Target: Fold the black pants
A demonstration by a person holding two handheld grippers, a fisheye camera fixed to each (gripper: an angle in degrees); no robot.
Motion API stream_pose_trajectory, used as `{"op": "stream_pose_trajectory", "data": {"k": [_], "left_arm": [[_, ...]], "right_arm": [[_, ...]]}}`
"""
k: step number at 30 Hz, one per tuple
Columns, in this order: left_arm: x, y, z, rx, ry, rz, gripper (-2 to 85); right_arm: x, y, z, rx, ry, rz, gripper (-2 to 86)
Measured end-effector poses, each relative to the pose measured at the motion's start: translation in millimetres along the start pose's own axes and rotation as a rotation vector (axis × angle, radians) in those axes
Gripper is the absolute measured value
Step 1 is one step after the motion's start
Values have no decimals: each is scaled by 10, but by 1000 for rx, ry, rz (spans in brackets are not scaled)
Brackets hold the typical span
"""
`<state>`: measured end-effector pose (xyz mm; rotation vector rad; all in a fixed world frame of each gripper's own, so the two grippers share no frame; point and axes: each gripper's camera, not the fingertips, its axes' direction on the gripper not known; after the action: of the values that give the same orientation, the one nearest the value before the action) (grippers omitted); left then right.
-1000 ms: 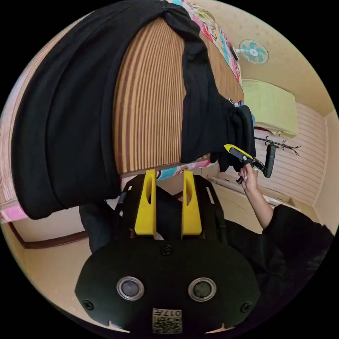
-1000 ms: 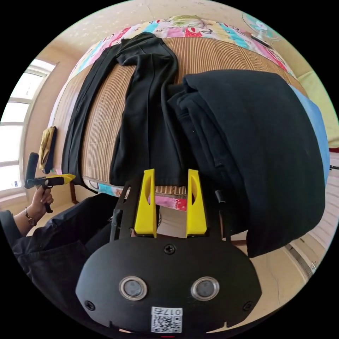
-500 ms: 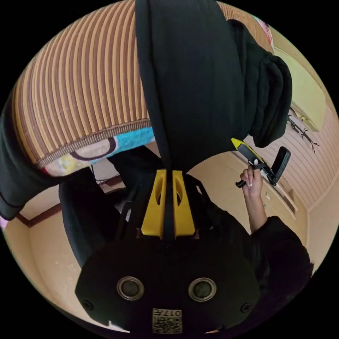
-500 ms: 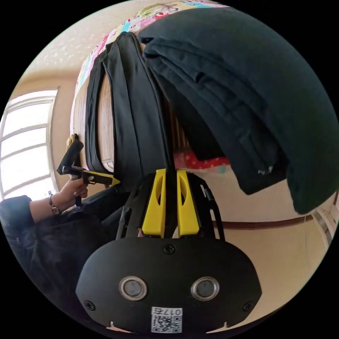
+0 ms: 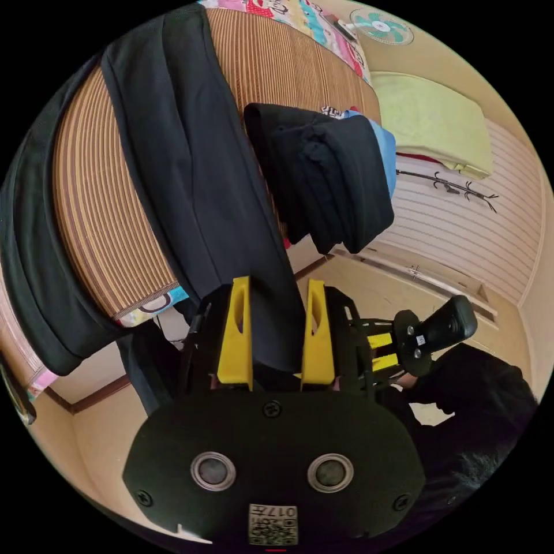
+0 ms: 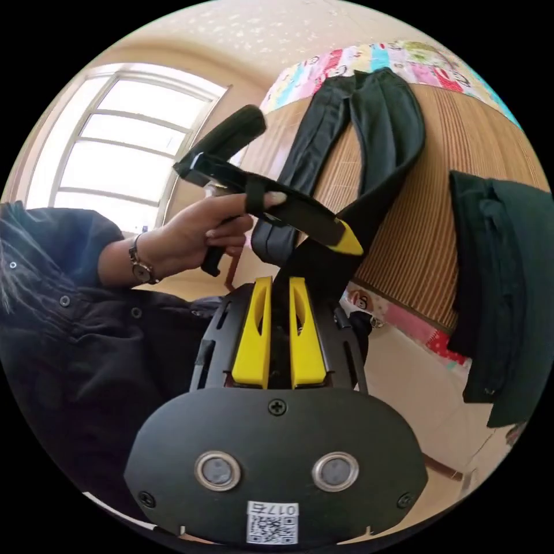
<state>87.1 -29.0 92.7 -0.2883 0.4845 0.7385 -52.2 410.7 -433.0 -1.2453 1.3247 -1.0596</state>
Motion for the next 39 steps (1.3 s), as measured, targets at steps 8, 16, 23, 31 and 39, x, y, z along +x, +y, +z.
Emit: {"op": "stream_pose_trajectory", "data": {"k": [8, 16, 23, 31, 39], "left_arm": [[-639, 757, -183, 161, 214, -179, -3], [-885, 1153, -90, 256, 393, -241, -5], [-944, 1529, -236, 347, 565, -241, -4], [-1433, 2663, -620, 650, 981, -214, -2], [-2652, 3714, -776, 645, 715, -500, 39]], "right_arm": [[1274, -935, -545, -426, -133, -174, 91], [3408, -3420, -698, -63, -164, 312, 198], [3976, -4127, -759, 485, -132, 623, 56], [3170, -4892, -27, 711, -891, 288, 32], [2515, -5327, 1652, 372, -848, 299, 83]]}}
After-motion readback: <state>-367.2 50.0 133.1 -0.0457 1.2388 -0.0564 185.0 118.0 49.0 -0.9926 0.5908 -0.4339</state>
